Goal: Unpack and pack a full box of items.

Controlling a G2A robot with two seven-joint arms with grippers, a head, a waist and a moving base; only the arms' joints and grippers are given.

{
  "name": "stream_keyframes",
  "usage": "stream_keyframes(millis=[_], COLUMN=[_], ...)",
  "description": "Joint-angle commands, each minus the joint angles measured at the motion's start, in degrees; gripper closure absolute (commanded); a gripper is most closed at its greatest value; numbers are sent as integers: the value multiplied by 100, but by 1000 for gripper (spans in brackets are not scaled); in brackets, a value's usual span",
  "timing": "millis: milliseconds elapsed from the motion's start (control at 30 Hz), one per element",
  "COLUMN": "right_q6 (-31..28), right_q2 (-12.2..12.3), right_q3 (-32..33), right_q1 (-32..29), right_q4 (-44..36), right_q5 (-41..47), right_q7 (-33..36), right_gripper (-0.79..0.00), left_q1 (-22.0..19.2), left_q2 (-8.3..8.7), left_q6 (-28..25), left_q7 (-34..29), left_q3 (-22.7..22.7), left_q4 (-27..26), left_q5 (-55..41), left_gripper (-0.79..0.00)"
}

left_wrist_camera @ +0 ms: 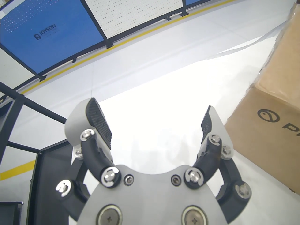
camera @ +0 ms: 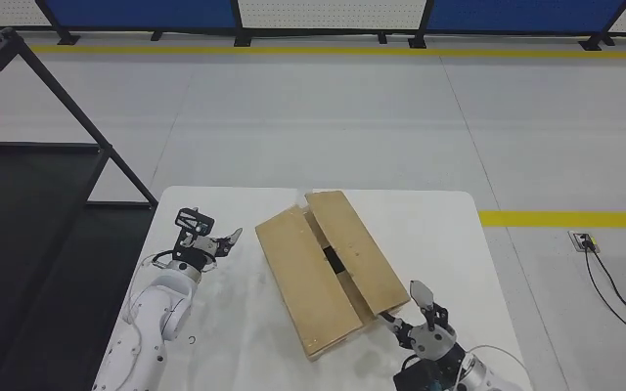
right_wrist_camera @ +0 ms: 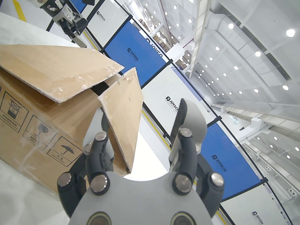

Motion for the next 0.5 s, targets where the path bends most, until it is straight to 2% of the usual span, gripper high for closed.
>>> stream_keyframes(millis=[0,233,467], right_q6=[31,151,87], right_q2=[9,57,116], right_q3=[47,303,548], right_q1=[-28,-312,-630], right_q4=[4,-64,-231], right_q5=[105,603,802], right_q7=[-94,-904,-1567], right_gripper=[-785,-785,-785], left_q1=[9,-312,-881], left_q2=[12,45,55], left_q6=[-18,-310,-947], left_q7=[52,359,860], left_q3=[1,-4,139], left_q4=[-34,161,937], left_q5=[137,379,425], left_gripper=[-785,-785,-785])
